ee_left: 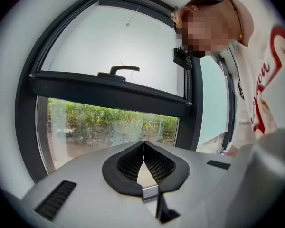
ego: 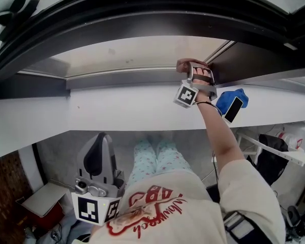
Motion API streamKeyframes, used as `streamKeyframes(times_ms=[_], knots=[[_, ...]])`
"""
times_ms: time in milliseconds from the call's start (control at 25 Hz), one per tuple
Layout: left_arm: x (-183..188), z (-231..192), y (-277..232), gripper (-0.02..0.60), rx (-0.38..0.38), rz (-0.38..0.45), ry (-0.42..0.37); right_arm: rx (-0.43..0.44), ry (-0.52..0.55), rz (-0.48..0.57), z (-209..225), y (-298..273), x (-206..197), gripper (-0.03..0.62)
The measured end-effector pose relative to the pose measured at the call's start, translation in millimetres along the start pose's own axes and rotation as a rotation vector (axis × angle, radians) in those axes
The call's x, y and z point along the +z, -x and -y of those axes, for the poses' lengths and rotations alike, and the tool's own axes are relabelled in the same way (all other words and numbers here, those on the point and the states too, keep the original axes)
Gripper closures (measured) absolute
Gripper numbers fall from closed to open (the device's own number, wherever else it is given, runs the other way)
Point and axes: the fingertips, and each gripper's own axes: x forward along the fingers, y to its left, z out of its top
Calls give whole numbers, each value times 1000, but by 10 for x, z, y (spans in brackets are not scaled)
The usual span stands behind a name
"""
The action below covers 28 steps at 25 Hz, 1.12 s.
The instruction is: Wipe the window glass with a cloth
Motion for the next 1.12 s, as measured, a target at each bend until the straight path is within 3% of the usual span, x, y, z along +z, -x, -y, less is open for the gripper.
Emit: streamKeyframes(times_ms=[1120], knots=[[-219,-24,-116,560,18,-48,37,126,-8,-59,-578,-422,-98,517]])
